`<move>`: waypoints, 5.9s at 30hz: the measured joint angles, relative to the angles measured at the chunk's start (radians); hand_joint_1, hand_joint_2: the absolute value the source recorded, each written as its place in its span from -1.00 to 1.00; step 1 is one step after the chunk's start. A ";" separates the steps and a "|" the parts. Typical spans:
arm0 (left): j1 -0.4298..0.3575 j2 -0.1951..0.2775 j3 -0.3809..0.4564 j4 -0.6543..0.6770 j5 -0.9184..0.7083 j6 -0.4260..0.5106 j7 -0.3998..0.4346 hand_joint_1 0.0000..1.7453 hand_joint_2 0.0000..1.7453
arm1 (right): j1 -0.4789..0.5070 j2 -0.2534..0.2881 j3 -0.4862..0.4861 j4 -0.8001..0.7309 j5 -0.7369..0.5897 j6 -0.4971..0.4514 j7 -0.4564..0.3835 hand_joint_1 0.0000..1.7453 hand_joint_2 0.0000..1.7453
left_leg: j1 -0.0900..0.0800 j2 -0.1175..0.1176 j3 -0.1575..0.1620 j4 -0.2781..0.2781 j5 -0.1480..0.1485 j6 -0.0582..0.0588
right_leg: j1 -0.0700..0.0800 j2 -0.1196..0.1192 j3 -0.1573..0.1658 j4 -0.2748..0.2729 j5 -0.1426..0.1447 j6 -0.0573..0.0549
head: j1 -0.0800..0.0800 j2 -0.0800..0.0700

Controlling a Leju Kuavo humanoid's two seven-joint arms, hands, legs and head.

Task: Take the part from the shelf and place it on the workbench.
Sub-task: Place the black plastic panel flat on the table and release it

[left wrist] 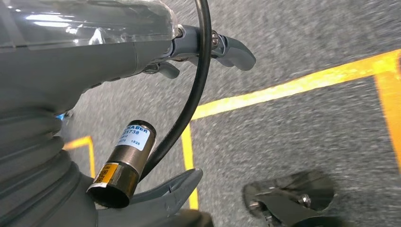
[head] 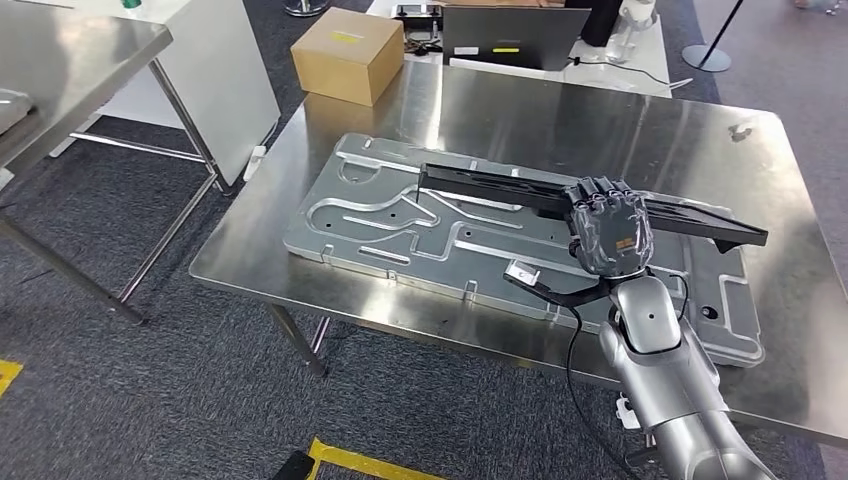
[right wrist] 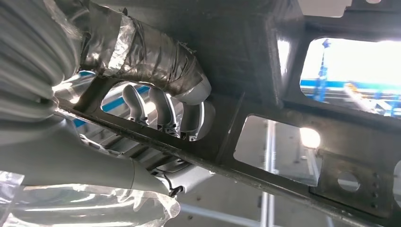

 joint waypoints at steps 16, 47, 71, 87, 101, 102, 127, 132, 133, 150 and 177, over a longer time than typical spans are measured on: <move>-0.002 0.003 0.001 0.000 -0.011 0.005 0.021 -1.00 1.00 | 0.007 0.000 -0.012 0.000 0.052 0.000 0.040 0.94 1.00 | -0.005 -0.028 0.026 -0.078 0.021 0.008 | 0.000 -0.004 0.001 -0.006 -0.004 0.019 | 0.001 0.000; 0.004 0.003 0.003 0.000 -0.011 -0.003 0.047 -1.00 1.00 | 0.019 0.018 -0.012 0.000 0.035 0.000 0.024 0.94 1.00 | -0.005 -0.028 0.027 -0.080 0.022 0.007 | 0.003 -0.004 -0.002 -0.002 -0.004 0.020 | 0.001 0.000; 0.004 0.003 0.003 0.000 -0.011 -0.003 0.045 -1.00 1.00 | 0.022 0.018 -0.012 0.000 0.034 0.000 0.023 0.94 1.00 | -0.005 -0.028 0.027 -0.080 0.022 0.007 | 0.003 -0.004 -0.002 -0.002 -0.004 0.020 | 0.001 0.000; 0.004 0.004 0.003 0.000 -0.016 -0.008 0.040 -1.00 1.00 | 0.028 0.023 -0.012 0.000 0.027 0.000 0.022 0.94 1.00 | -0.007 -0.029 0.027 -0.078 0.021 0.007 | -0.002 -0.004 -0.002 -0.003 -0.004 0.020 | 0.001 0.000; 0.005 0.004 0.003 0.000 -0.029 -0.014 0.036 -1.00 1.00 | 0.035 0.026 -0.012 -0.002 0.022 0.000 0.013 0.94 1.00 | 0.003 -0.001 0.052 -0.111 0.028 0.033 | -0.015 -0.081 -0.119 0.226 -0.113 0.059 | 0.004 0.000; 0.006 0.004 0.003 0.000 -0.029 -0.015 0.035 -1.00 1.00 | 0.037 0.026 -0.012 -0.002 0.022 0.000 0.013 0.94 1.00 | 0.005 0.001 0.053 -0.109 0.025 0.030 | -0.021 -0.083 -0.135 0.251 -0.111 0.064 | 0.004 0.000; 0.014 0.014 0.010 0.000 -0.043 -0.014 0.029 -1.00 1.00 | 0.048 0.034 -0.012 -0.003 0.022 0.000 0.010 0.94 1.00 | -0.016 0.002 0.032 -0.104 0.036 0.037 | 0.008 -0.071 0.066 0.018 -0.072 0.017 | -0.001 0.000; 0.011 0.014 0.015 0.000 -0.043 -0.014 0.028 -1.00 1.00 | 0.048 0.034 -0.012 -0.001 0.022 0.000 0.011 0.94 1.00 | -0.007 0.003 0.073 -0.120 0.017 0.041 | -0.008 -0.080 -0.083 0.245 -0.151 0.049 | 0.002 0.000; 0.013 0.013 0.015 0.000 -0.043 -0.015 0.028 -1.00 1.00 | 0.050 0.034 -0.012 0.000 0.022 0.000 0.011 0.94 1.00 | -0.006 0.003 0.082 -0.119 0.009 0.039 | -0.012 -0.081 -0.101 0.251 -0.135 0.053 | 0.001 0.000; 0.012 0.015 0.018 0.000 -0.046 0.002 -0.037 -1.00 1.00 | 0.060 0.033 -0.012 0.008 0.010 0.000 0.011 -1.00 -1.00 | 0.002 0.004 0.147 -0.128 -0.053 0.011 | -0.009 -0.075 -0.041 0.007 0.015 0.008 | -0.003 0.000; 0.014 0.015 0.043 0.000 -0.045 -0.003 -0.032 -1.00 -1.00 | 0.046 0.035 -0.012 0.071 -0.038 0.000 -0.059 -1.00 -1.00 | 0.003 0.005 0.148 -0.127 -0.056 -0.018 | -0.008 -0.078 -0.029 0.003 0.017 0.009 | -0.003 0.000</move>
